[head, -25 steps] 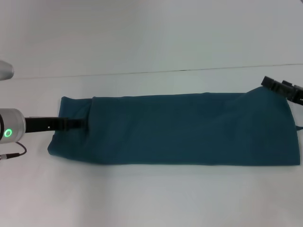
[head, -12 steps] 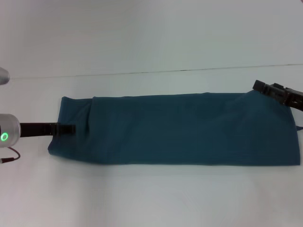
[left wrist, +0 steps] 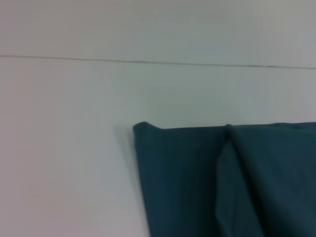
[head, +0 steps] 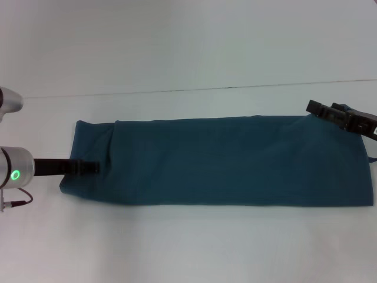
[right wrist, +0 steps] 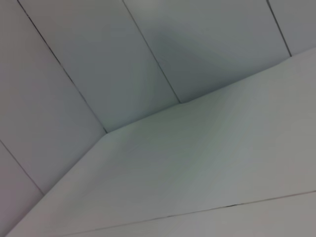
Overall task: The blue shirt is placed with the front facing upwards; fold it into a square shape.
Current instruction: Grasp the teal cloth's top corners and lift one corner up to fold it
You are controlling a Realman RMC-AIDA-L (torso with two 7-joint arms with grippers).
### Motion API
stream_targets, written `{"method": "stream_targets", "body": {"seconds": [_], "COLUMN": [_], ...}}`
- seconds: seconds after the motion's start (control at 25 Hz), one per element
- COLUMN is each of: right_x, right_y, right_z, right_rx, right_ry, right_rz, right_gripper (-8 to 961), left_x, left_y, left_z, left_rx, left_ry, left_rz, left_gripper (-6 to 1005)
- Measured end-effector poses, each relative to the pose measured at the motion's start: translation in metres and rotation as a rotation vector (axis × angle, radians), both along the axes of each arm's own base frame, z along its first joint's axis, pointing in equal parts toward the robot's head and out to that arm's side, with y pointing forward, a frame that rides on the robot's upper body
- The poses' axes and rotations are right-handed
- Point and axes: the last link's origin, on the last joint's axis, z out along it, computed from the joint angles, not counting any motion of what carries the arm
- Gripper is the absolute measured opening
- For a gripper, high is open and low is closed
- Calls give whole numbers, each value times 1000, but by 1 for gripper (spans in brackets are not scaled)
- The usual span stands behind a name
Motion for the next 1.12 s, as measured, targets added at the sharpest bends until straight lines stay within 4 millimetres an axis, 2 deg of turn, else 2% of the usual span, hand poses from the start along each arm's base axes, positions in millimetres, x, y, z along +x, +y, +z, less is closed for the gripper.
{"method": "stream_targets", "body": {"seconds": [0.16, 0.48, 0.68, 1.12], "right_x": [-1, -3, -3, -1], "right_y": [1, 2, 2, 0], "right_z": [-1, -4, -4, -5], "right_rx": [-3, -17, -22, -25], "right_ry": [1, 0, -1, -1], "right_rz": [2, 3, 2, -3], "right_gripper": [934, 927, 926, 925], "left_x": [4, 11, 10, -7], "left_y": [-1, 0, -1, -4], "left_z": [-5, -9, -10, -1], "left_rx": [-15, -19, -25, 26], "left_ry": [7, -29, -44, -57], "left_rz": [-40, -87, -81, -21], "left_gripper": [763, 666, 418, 16]}}
